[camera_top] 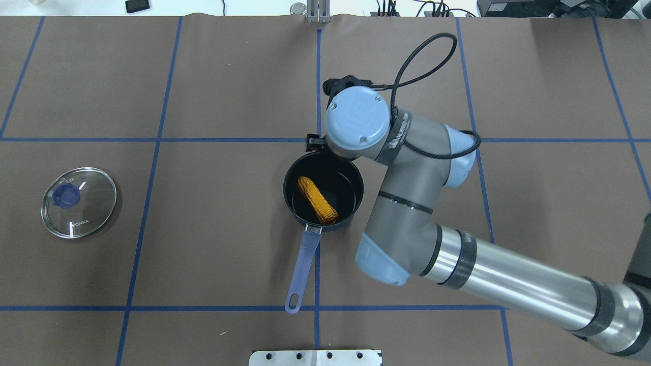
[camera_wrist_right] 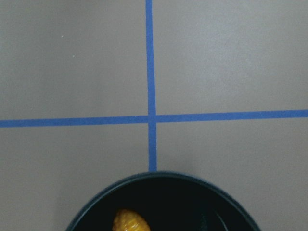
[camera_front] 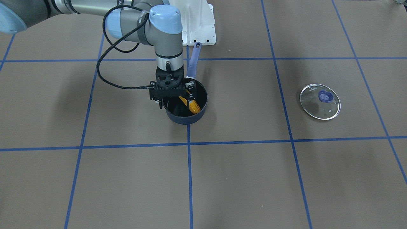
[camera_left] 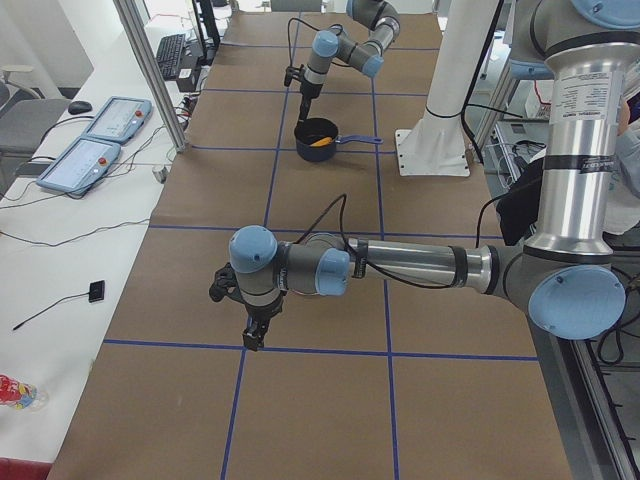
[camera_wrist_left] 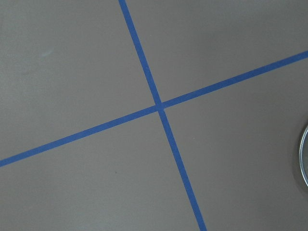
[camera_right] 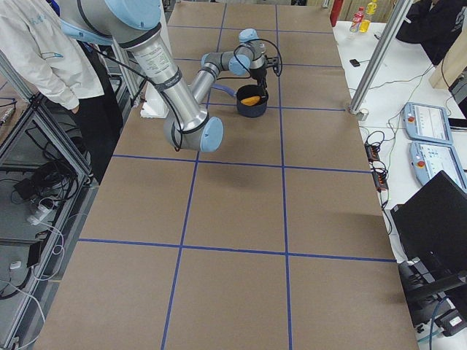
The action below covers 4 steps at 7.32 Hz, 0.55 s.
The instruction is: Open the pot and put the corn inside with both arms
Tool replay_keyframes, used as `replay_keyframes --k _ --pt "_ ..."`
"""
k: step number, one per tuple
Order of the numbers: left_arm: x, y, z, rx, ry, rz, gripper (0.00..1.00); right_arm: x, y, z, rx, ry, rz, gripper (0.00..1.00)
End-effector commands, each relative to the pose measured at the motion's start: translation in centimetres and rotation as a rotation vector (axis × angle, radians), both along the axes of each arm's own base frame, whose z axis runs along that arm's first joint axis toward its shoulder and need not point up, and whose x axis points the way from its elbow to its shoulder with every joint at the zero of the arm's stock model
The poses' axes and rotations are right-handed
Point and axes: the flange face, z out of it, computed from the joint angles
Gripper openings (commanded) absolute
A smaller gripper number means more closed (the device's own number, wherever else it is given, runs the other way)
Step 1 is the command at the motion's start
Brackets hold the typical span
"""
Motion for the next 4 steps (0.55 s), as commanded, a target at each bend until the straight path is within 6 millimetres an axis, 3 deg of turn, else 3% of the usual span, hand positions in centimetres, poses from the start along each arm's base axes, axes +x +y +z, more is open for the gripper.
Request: replay_keyframes --k 1,3,4 --pt "0.2 0.5 -0.2 -0.045 0.065 -0.003 0.98 9.1 -7.5 5.6 0.038 0.086 -0.072 1.00" --pt "0.0 1.9 0.7 -0.071 0.066 -0.007 0.98 18.5 -12.1 13.2 0.057 0.193 -0.145 1.00" --pt "0.0 2.5 1.9 -0.097 0.065 -0.008 0.98 24.5 -13.6 16.9 0.029 0.168 -0.215 1.00"
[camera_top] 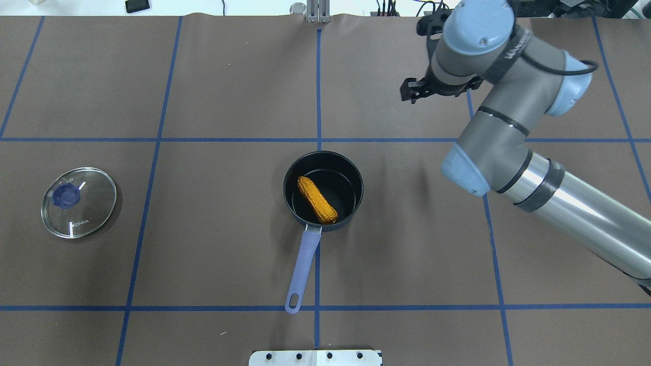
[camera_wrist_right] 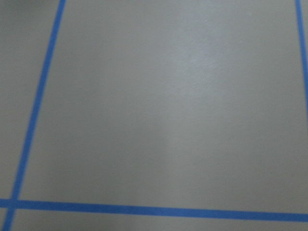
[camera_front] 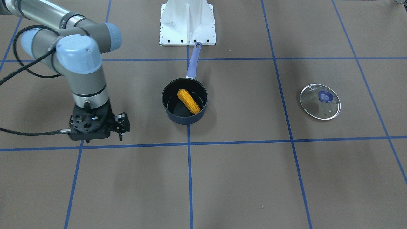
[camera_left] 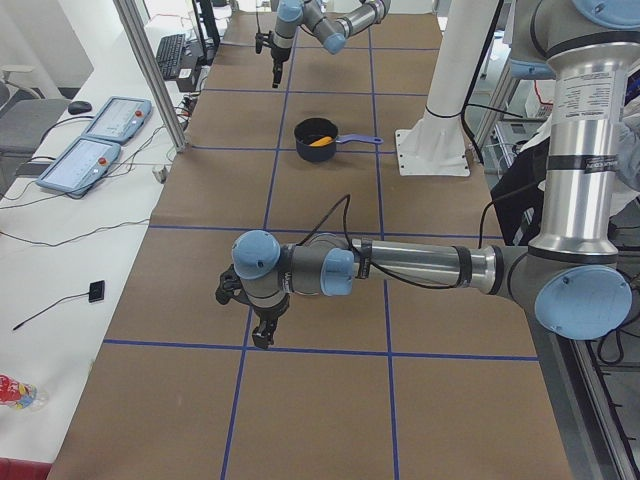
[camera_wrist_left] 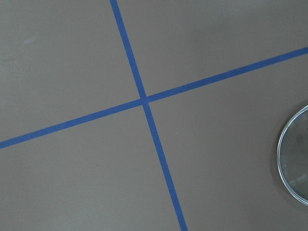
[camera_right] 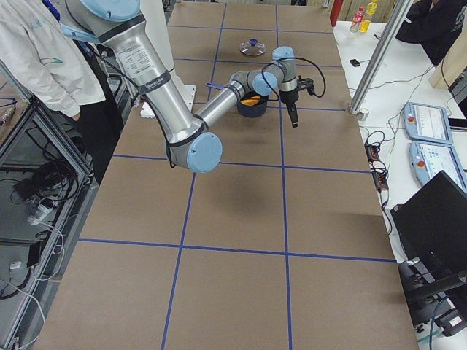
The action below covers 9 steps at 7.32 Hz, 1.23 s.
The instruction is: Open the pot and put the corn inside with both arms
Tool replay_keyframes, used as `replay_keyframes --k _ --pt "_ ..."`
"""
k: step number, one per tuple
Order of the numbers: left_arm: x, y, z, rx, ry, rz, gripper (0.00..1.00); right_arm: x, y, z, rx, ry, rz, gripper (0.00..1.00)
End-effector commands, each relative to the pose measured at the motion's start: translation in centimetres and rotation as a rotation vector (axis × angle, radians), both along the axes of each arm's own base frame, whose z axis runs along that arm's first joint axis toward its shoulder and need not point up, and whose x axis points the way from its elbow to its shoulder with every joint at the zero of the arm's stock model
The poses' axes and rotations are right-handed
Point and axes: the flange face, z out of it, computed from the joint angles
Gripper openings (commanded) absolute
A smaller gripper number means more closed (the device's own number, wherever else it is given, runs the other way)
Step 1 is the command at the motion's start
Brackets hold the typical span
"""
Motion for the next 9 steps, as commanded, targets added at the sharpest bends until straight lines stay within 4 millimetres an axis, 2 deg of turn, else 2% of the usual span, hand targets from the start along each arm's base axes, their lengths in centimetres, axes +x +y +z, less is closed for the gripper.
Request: replay_keyframes --k 1,2,3,4,5,6,7,8,9 --pt "-0.4 2.1 1.6 -0.026 0.006 -0.004 0.98 13.5 -2.8 8.5 -0.017 -0.018 -0.170 1.00" --pt "-1.2 2.7 1.7 -0.023 -0.019 -0.018 0.98 19.0 -2.2 13.6 -0.031 -0.001 -0.207 1.00" --pt "-1.7 2.7 1.1 -0.001 -0.069 -0.020 0.98 24.1 -1.1 17.8 -0.036 0.010 -0.230 1.00" --pt "-1.6 2.8 0.5 0.013 -0.076 -0.019 0.98 28.2 1.0 22.5 -0.046 0.029 -0.270 1.00" --pt "-1.6 2.9 0.1 0.021 -0.075 -0.018 0.98 31.2 4.7 27.3 -0.085 0.055 -0.291 1.00" --pt "-1.6 2.9 0.1 0.022 -0.072 -0.018 0.98 34.2 9.0 31.1 -0.149 0.068 -0.262 1.00" --pt "-1.5 3.0 0.0 0.021 -0.069 -0.020 0.98 36.6 11.9 33.8 -0.209 0.065 -0.224 1.00" --pt "-1.6 3.0 0.1 0.020 -0.072 -0.020 0.98 37.2 13.8 36.0 -0.257 0.068 -0.215 1.00" --pt "-1.5 3.1 0.3 0.019 -0.075 -0.018 0.98 38.8 14.3 36.1 -0.258 0.061 -0.183 1.00"
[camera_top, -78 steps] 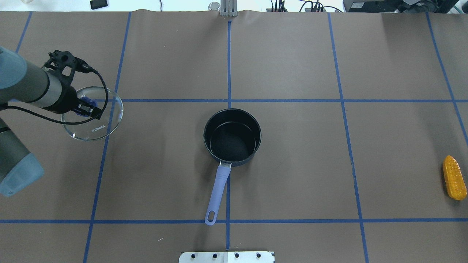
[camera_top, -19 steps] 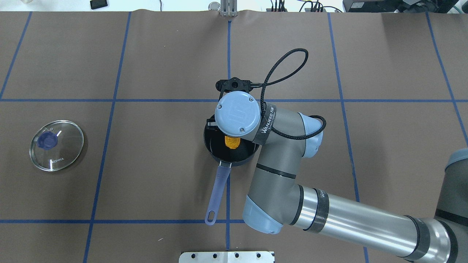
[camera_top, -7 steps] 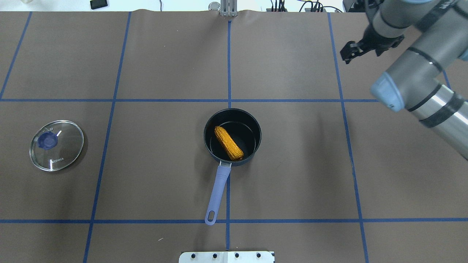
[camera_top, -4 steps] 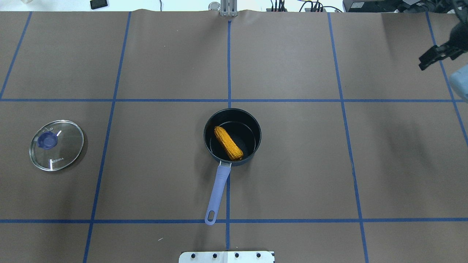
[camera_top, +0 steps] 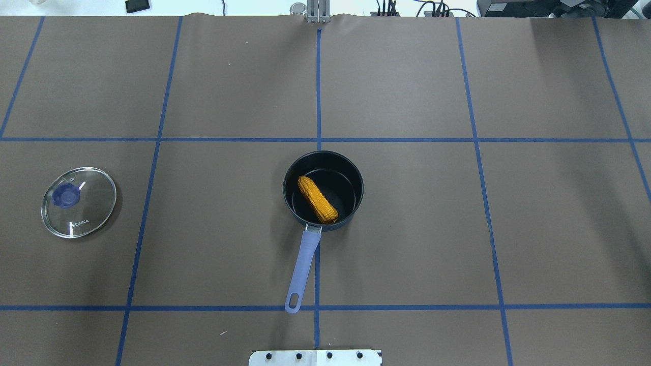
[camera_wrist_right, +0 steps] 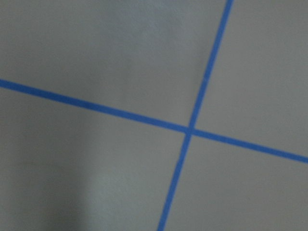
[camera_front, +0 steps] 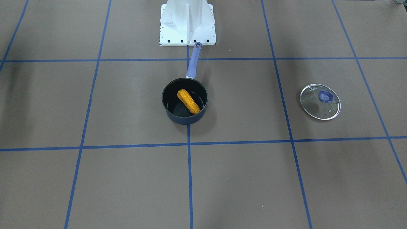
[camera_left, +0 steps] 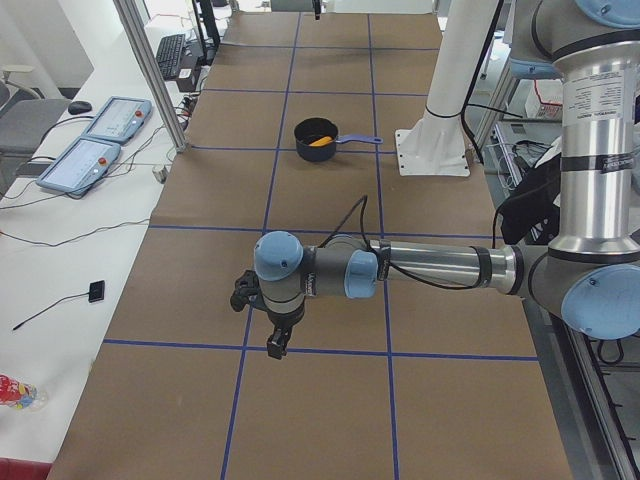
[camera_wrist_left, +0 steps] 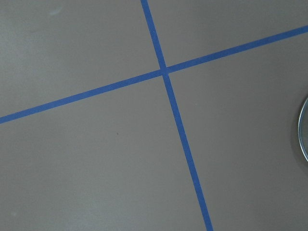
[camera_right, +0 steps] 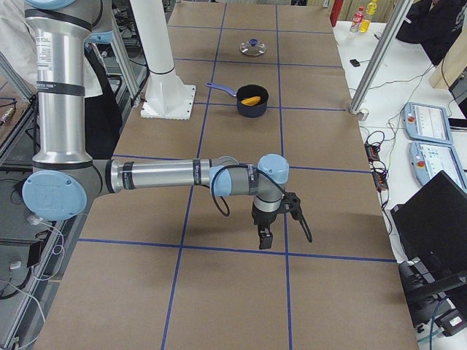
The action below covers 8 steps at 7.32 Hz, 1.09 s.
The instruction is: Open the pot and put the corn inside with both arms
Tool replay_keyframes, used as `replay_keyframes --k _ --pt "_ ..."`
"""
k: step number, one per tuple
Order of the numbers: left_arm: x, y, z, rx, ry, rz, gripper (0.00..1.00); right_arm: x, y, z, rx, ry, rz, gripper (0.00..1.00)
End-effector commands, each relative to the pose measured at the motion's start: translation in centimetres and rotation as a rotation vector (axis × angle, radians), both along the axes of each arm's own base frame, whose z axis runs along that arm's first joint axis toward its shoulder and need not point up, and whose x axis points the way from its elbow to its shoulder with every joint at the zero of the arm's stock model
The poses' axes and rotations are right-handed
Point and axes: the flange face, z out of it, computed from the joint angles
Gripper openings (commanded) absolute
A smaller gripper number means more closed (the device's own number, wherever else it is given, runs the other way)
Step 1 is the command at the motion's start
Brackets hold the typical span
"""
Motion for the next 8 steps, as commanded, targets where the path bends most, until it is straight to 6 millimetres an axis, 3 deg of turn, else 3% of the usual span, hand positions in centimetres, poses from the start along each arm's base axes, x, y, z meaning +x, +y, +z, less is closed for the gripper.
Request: replay_keyframes --k 1,8 --pt "0.03 0.11 0.19 -0.003 -0.003 0.001 0.98 1.85 1.74 1.09 -0.032 -0.022 0.041 1.00" --pt "0.02 0.10 -0.01 0.001 -0.005 0.002 0.98 1.83 1.55 1.10 -0.035 -0.022 0.045 1.00"
